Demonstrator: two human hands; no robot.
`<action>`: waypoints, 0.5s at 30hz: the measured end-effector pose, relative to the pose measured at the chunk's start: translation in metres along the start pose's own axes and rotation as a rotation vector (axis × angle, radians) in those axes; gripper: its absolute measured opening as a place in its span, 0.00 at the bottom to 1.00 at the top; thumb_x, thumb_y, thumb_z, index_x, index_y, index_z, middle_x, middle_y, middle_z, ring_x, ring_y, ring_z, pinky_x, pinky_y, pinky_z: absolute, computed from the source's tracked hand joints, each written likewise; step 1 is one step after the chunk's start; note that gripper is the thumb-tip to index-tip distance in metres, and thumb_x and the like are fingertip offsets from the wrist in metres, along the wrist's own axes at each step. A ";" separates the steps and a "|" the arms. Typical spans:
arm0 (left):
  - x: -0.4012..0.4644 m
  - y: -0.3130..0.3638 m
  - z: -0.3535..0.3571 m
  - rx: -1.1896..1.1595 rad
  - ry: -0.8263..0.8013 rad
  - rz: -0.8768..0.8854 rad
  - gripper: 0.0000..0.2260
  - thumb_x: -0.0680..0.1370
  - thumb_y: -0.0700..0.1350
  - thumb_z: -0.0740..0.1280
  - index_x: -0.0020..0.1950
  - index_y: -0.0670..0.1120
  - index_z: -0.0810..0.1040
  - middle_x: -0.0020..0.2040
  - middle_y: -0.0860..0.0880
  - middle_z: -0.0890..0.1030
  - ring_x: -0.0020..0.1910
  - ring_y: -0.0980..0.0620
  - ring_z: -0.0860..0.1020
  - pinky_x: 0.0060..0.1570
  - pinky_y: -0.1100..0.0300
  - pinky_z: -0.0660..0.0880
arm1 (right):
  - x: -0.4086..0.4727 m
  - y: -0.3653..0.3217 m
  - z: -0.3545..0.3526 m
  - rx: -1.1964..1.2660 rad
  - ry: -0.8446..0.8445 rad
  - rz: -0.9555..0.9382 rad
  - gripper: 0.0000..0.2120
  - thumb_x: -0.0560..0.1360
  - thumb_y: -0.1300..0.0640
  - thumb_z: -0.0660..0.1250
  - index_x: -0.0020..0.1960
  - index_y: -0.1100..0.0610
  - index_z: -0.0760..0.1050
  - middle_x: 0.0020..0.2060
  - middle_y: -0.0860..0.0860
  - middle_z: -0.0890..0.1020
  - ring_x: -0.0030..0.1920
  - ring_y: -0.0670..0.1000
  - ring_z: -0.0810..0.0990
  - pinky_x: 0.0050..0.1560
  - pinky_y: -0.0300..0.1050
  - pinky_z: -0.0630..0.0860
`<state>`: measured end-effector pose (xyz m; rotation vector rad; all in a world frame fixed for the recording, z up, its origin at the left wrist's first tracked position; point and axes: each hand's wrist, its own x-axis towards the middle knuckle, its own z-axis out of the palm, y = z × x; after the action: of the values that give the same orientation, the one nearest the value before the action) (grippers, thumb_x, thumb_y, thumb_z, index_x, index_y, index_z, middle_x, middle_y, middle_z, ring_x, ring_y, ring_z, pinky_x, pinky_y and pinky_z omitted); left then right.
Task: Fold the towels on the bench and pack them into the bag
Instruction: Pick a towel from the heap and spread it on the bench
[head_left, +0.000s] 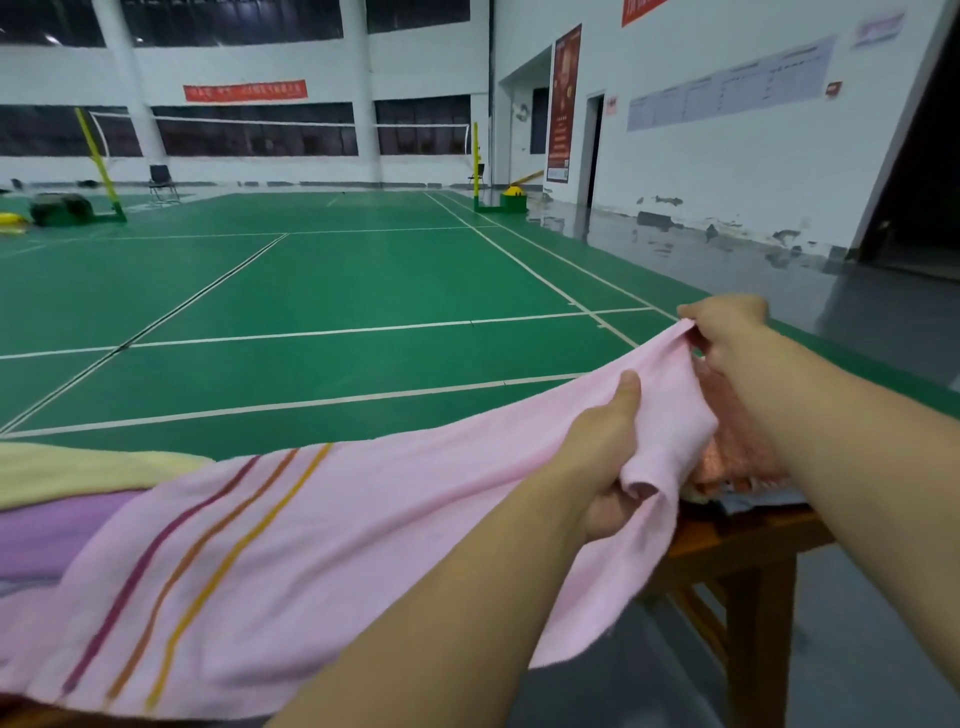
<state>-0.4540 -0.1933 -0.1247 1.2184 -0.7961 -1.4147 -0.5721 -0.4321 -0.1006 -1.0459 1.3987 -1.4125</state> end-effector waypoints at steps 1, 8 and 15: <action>-0.005 0.003 0.002 0.018 0.004 0.032 0.20 0.85 0.58 0.57 0.63 0.43 0.75 0.22 0.57 0.74 0.17 0.62 0.71 0.18 0.72 0.64 | -0.008 -0.002 -0.002 0.017 0.001 0.007 0.15 0.68 0.70 0.75 0.38 0.58 0.70 0.38 0.57 0.77 0.41 0.56 0.81 0.43 0.51 0.79; -0.011 0.000 -0.020 0.036 0.084 0.026 0.23 0.84 0.59 0.58 0.69 0.42 0.74 0.22 0.56 0.74 0.18 0.61 0.71 0.19 0.71 0.64 | -0.036 -0.004 0.008 0.043 -0.188 0.032 0.17 0.74 0.73 0.71 0.35 0.59 0.67 0.33 0.54 0.70 0.34 0.52 0.74 0.33 0.44 0.74; -0.035 0.006 -0.061 -0.042 0.140 0.046 0.20 0.84 0.59 0.59 0.61 0.43 0.77 0.29 0.54 0.80 0.23 0.59 0.76 0.22 0.69 0.69 | -0.074 -0.010 0.055 0.091 -0.293 -0.026 0.25 0.72 0.73 0.72 0.67 0.67 0.73 0.52 0.61 0.78 0.53 0.58 0.78 0.57 0.52 0.79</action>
<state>-0.3964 -0.1524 -0.1265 1.2449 -0.6906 -1.2878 -0.4993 -0.3758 -0.0890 -1.1624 1.1032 -1.2704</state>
